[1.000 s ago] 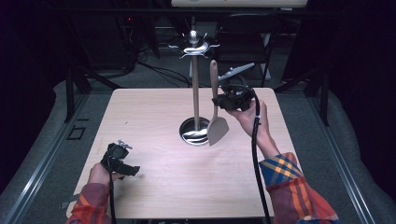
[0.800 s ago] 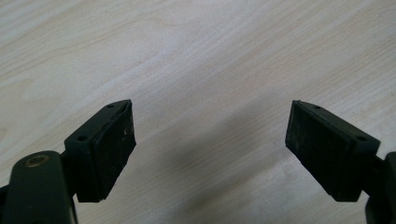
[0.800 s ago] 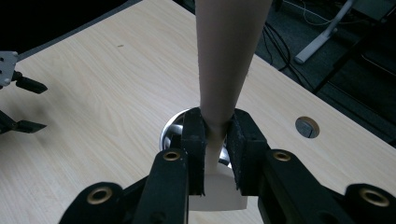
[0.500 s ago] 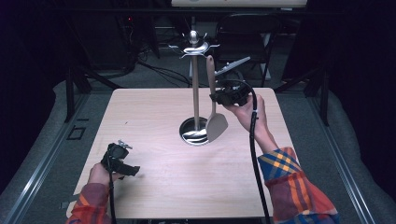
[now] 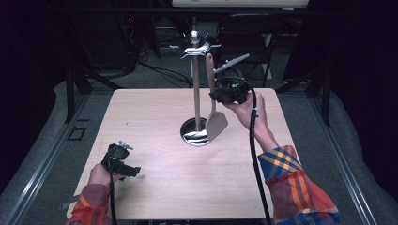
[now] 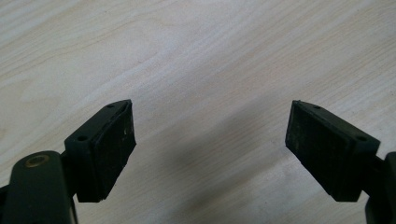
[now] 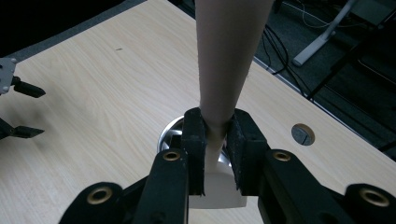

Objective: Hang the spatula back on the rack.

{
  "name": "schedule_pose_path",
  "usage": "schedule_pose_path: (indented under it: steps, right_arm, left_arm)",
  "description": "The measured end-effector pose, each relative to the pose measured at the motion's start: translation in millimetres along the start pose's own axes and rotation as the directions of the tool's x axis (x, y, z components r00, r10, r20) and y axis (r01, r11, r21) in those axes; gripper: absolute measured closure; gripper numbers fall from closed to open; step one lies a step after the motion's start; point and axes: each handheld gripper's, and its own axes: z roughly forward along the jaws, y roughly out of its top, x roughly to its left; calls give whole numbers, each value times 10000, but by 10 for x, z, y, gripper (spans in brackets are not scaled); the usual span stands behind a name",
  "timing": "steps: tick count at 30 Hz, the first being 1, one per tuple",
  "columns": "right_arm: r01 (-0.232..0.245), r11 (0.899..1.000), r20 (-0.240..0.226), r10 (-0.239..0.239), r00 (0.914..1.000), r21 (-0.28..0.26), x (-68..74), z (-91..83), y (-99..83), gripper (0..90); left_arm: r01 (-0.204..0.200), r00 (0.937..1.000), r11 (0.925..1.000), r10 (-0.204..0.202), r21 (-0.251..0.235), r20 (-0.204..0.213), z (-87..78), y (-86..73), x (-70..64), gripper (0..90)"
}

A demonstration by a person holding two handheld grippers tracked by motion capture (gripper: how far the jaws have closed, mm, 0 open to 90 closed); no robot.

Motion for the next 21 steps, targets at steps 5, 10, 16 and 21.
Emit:
schedule_pose_path:
  steps: [5,10,16,21]
  right_arm:
    - [-44,9999,81,43,10000,102,-7,36,23,774]
    - [-74,9997,88,71,9999,251,-2,89,25,773]
    - [-53,9997,181,49,9998,245,1,120,47,774]
    - [-47,9996,213,41,9998,282,1,136,61,773]
  left_arm:
    - [16,10000,10000,-16,-5,-4,-1,-1,0,159]
    - [-2,10000,10000,2,8,0,1,-1,2,159]
    - [0,10000,10000,0,7,1,1,-1,2,159]
    - [1,10000,10000,-1,16,2,2,-1,2,159]
